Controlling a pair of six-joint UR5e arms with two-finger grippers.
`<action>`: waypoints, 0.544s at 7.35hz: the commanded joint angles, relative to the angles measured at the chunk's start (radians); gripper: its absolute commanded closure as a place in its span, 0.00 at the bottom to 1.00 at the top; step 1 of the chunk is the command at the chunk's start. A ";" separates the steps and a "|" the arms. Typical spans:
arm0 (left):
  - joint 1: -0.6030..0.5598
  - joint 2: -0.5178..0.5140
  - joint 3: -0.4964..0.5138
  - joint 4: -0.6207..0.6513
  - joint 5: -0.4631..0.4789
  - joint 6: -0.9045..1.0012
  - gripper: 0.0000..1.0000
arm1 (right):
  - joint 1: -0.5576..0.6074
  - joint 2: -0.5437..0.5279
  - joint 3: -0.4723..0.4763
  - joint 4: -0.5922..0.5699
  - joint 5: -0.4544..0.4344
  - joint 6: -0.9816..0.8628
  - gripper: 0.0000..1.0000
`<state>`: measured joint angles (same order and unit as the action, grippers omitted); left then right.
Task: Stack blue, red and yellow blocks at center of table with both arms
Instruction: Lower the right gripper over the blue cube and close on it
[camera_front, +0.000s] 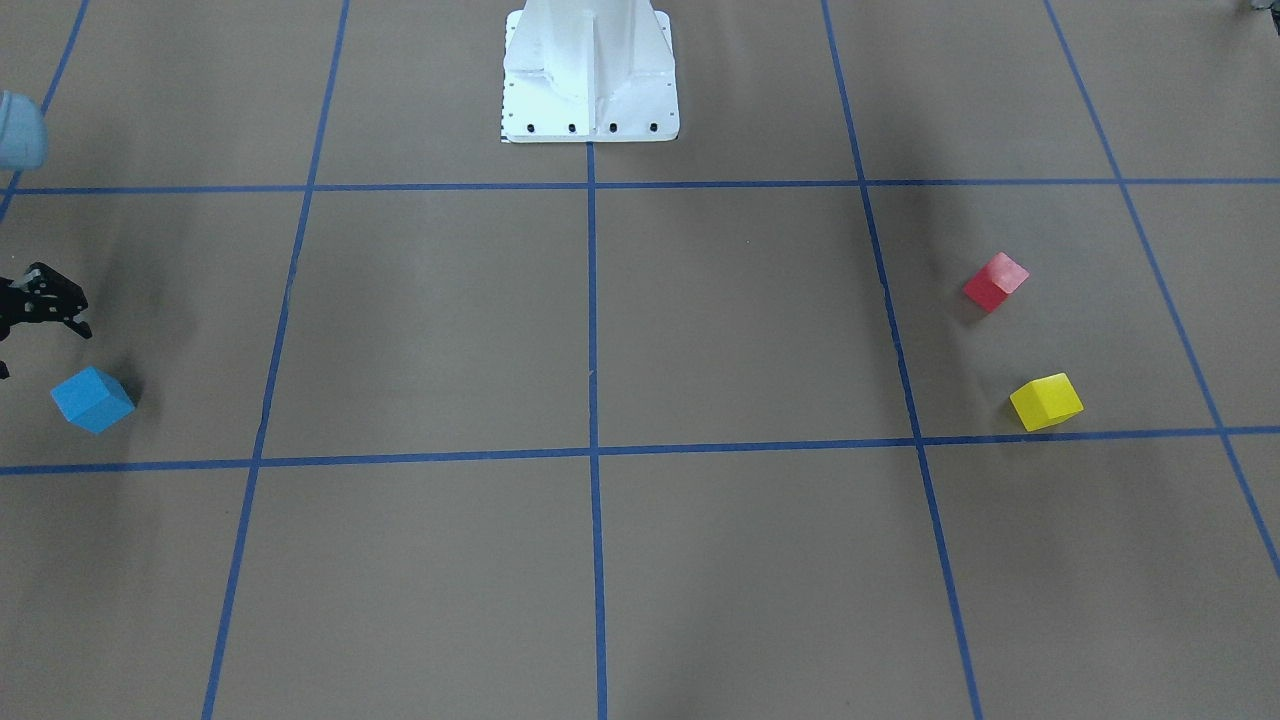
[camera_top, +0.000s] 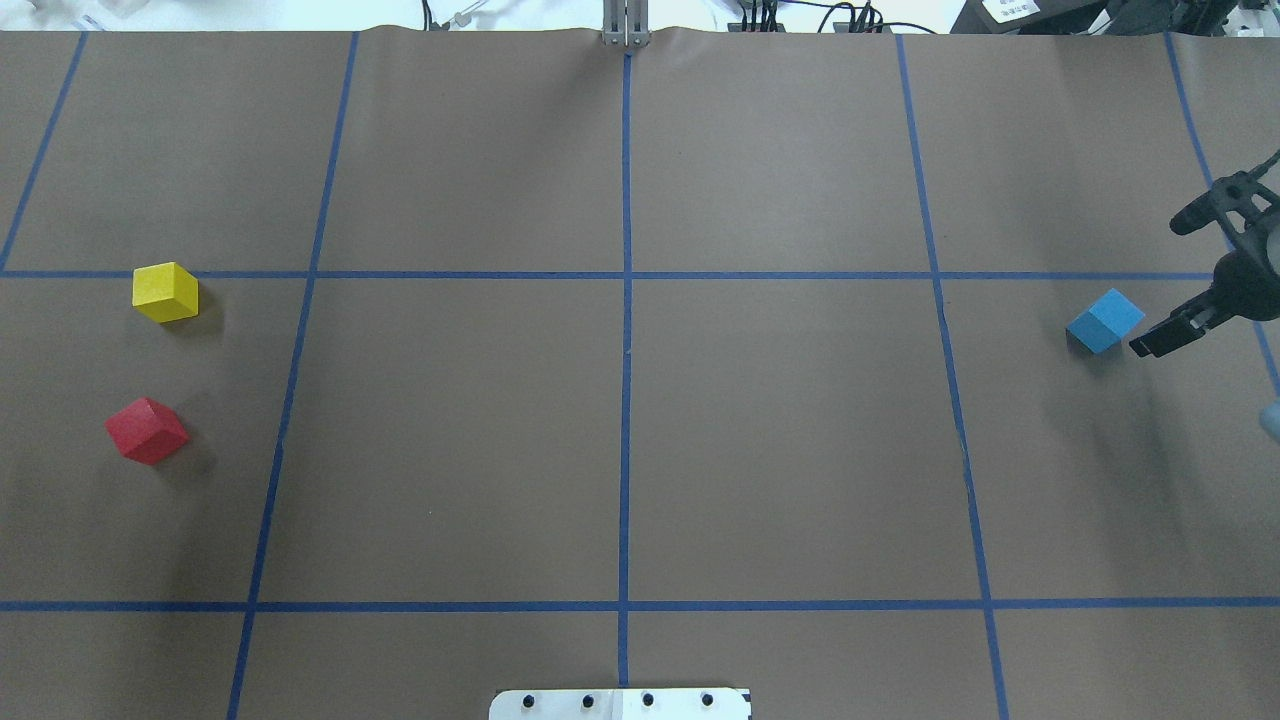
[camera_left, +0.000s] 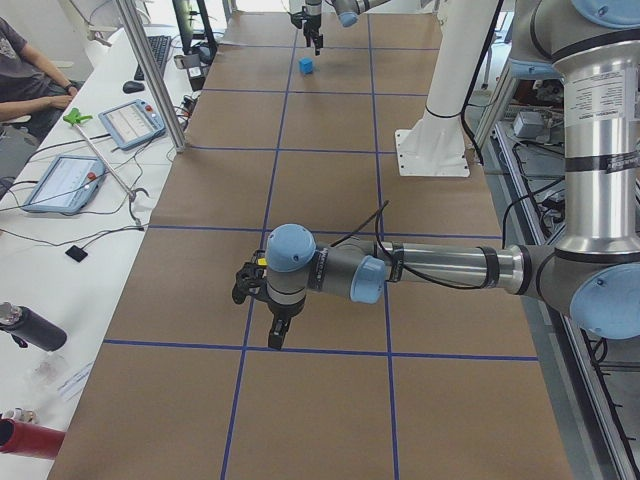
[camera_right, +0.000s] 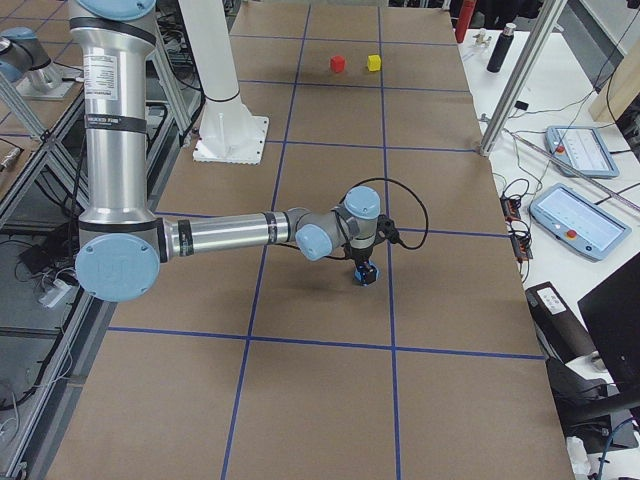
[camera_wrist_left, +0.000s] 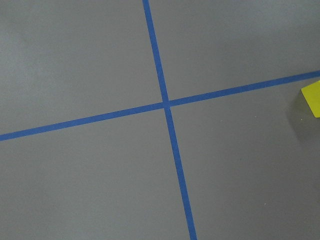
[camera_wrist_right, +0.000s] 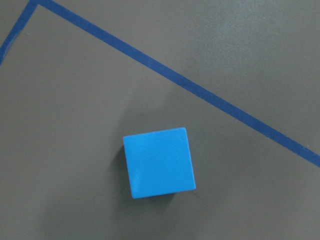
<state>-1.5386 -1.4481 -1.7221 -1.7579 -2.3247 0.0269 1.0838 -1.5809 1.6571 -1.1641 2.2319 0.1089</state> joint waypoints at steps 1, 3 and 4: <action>0.000 0.000 0.001 0.000 0.001 0.001 0.00 | -0.021 0.036 -0.040 -0.006 0.002 0.000 0.11; 0.002 -0.002 0.002 0.000 0.001 0.001 0.00 | -0.022 0.059 -0.095 0.003 0.008 -0.011 0.14; 0.002 -0.003 0.002 0.000 0.001 0.001 0.00 | -0.022 0.074 -0.111 0.001 0.000 -0.012 0.14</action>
<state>-1.5376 -1.4498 -1.7199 -1.7579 -2.3240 0.0276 1.0623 -1.5268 1.5728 -1.1633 2.2358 0.1003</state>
